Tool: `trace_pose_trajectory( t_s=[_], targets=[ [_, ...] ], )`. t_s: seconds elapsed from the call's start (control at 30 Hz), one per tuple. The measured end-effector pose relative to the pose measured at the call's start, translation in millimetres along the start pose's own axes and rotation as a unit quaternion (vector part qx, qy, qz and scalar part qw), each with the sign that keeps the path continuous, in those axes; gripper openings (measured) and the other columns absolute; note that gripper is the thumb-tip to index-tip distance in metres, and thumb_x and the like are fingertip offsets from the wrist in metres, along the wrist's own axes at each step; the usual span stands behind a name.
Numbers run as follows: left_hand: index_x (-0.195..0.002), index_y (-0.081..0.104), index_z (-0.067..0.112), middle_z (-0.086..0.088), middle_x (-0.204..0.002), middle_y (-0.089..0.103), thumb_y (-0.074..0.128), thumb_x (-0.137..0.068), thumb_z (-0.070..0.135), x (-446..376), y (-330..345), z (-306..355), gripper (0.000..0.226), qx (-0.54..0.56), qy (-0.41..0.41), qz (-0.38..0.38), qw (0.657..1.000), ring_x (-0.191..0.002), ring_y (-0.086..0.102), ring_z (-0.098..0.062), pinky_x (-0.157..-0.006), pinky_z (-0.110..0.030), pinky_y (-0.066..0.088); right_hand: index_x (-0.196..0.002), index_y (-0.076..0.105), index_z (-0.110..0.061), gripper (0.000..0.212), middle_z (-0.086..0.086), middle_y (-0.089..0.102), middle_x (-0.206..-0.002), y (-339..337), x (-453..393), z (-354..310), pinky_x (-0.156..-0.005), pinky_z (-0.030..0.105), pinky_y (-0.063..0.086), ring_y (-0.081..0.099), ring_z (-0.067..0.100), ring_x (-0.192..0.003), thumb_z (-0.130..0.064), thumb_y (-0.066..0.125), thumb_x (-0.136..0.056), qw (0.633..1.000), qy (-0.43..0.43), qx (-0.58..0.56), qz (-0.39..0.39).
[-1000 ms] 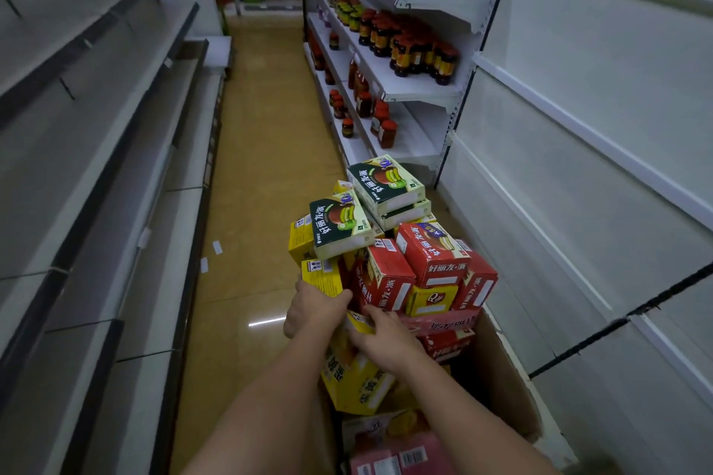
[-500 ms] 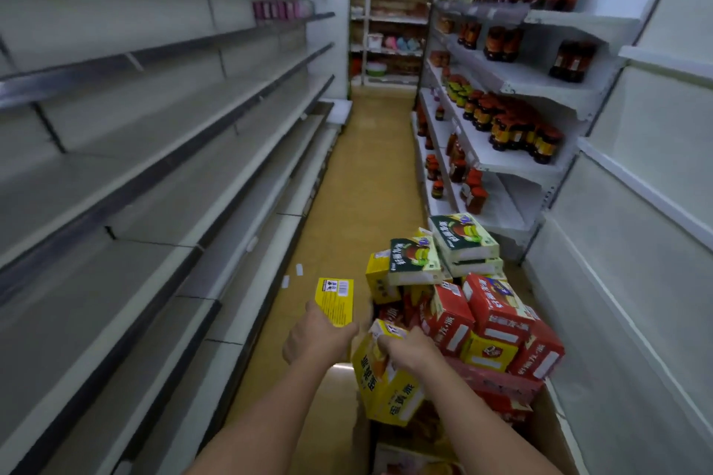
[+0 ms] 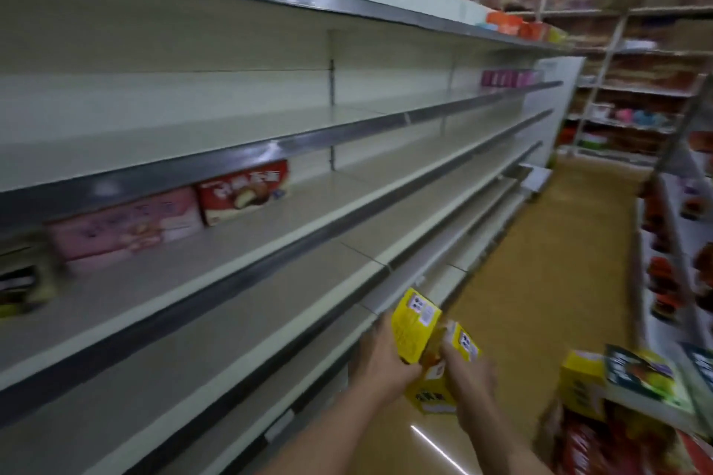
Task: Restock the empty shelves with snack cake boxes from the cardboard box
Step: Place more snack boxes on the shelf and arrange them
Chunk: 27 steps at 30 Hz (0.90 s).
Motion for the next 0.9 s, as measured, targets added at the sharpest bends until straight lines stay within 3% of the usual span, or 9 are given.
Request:
trace_pose_trajectory(
  t_s=[0.1,0.2,0.27,0.37,0.43,0.57,0.67,0.8,0.9],
  targets=[
    [-0.133,0.040,0.028,0.003,-0.133,0.050,0.062,-0.066,0.062,6.4,-44.1,-33.8,0.079,-0.061,0.050,0.069,0.994,-0.122,0.047,-0.022,-0.097,-0.032,0.040,-0.138,0.044,-0.014,0.098,0.017,0.055,-0.129,59.0,23.6,-14.8,-0.093,0.049,0.050,0.055,0.034,-0.116,-0.056,0.072,-0.054,0.997,-0.042,-0.032,-0.048],
    [-0.127,0.052,0.024,0.005,-0.132,0.053,0.038,-0.067,0.068,18.2,-90.6,-59.3,0.076,-0.014,0.052,0.141,0.989,-0.121,0.042,-0.018,-0.101,-0.028,0.035,-0.135,0.041,-0.007,0.091,0.020,0.051,-0.132,102.1,82.6,-42.9,-0.091,0.048,0.049,0.055,0.038,-0.114,-0.047,0.074,-0.060,0.989,-0.041,-0.091,-0.112],
    [-0.112,0.062,0.020,0.002,-0.118,0.061,0.039,-0.080,0.058,25.7,-126.3,-78.9,0.055,0.054,0.003,0.214,0.975,-0.113,0.049,-0.019,-0.092,-0.027,0.040,-0.136,0.041,-0.008,0.076,0.018,0.051,-0.131,132.1,110.2,-48.9,-0.088,0.045,0.049,0.055,0.037,-0.112,-0.037,0.072,-0.074,0.981,-0.042,-0.099,-0.162],
    [-0.102,0.063,0.015,0.001,-0.105,0.057,0.060,-0.090,0.025,34.6,-166.7,-107.5,0.017,0.115,-0.067,0.323,0.937,-0.105,0.055,-0.021,-0.084,-0.026,0.043,-0.130,0.047,-0.006,0.069,0.016,0.059,-0.124,168.6,136.8,-52.6,-0.086,0.046,0.051,0.060,0.032,-0.105,-0.032,0.073,-0.072,0.967,-0.058,-0.111,-0.223],
    [-0.121,0.053,0.016,0.001,-0.119,0.045,0.072,-0.082,0.025,46.2,-186.9,-125.7,0.044,0.194,-0.121,0.362,0.904,-0.117,0.050,-0.020,-0.095,-0.026,0.042,-0.131,0.047,-0.004,0.072,0.021,0.059,-0.124,192.7,151.4,-53.4,-0.083,0.045,0.052,0.061,0.034,-0.105,-0.030,0.072,-0.068,0.954,-0.075,-0.117,-0.264],
    [-0.153,0.002,0.025,-0.002,-0.157,0.016,0.086,-0.059,0.048,76.2,-212.9,-147.2,0.129,0.402,-0.260,0.333,0.813,-0.143,0.024,-0.023,-0.115,-0.040,0.026,-0.148,0.023,-0.020,0.074,0.017,0.046,-0.140,227.2,186.9,-61.7,-0.097,0.057,0.045,0.052,0.039,-0.119,-0.021,0.063,-0.085,0.924,-0.106,-0.115,-0.349],
    [-0.150,0.014,0.032,-0.002,-0.148,0.041,0.080,-0.011,0.072,106.1,-222.1,-149.0,0.159,0.571,-0.265,0.237,0.740,-0.133,0.041,-0.025,-0.111,-0.049,0.020,-0.147,0.017,-0.038,0.072,0.013,0.046,-0.141,252.4,210.0,-67.1,-0.096,0.058,0.045,0.053,0.037,-0.119,-0.020,0.057,-0.091,0.890,-0.131,-0.097,-0.426],
    [-0.138,0.041,0.033,-0.004,-0.138,0.053,0.076,-0.003,0.076,127.2,-234.1,-156.9,0.146,0.594,-0.279,0.222,0.721,-0.129,0.045,-0.027,-0.110,-0.060,0.015,-0.136,0.033,-0.030,0.051,0.009,0.052,-0.121,266.6,237.0,-74.5,-0.087,0.050,0.051,0.058,0.034,-0.104,-0.008,0.051,-0.093,0.856,-0.175,-0.075,-0.481],
    [-0.128,0.052,0.025,-0.005,-0.123,0.060,0.077,-0.055,0.065,141.4,-246.7,-148.3,0.087,0.607,-0.264,0.252,0.706,-0.116,0.053,-0.025,-0.104,-0.055,0.030,-0.139,0.029,-0.024,0.055,0.008,0.049,-0.123,270.2,246.4,-72.8,-0.092,0.052,0.048,0.055,0.031,-0.108,-0.012,0.056,-0.092,0.849,-0.178,-0.078,-0.491]
  ],
)
Point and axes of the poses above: each hand's wrist, its own x-axis away from the middle knuckle, its own y-axis out of the palm, z = x × y, the point moved 2 cm from there along -x, towards the middle knuckle
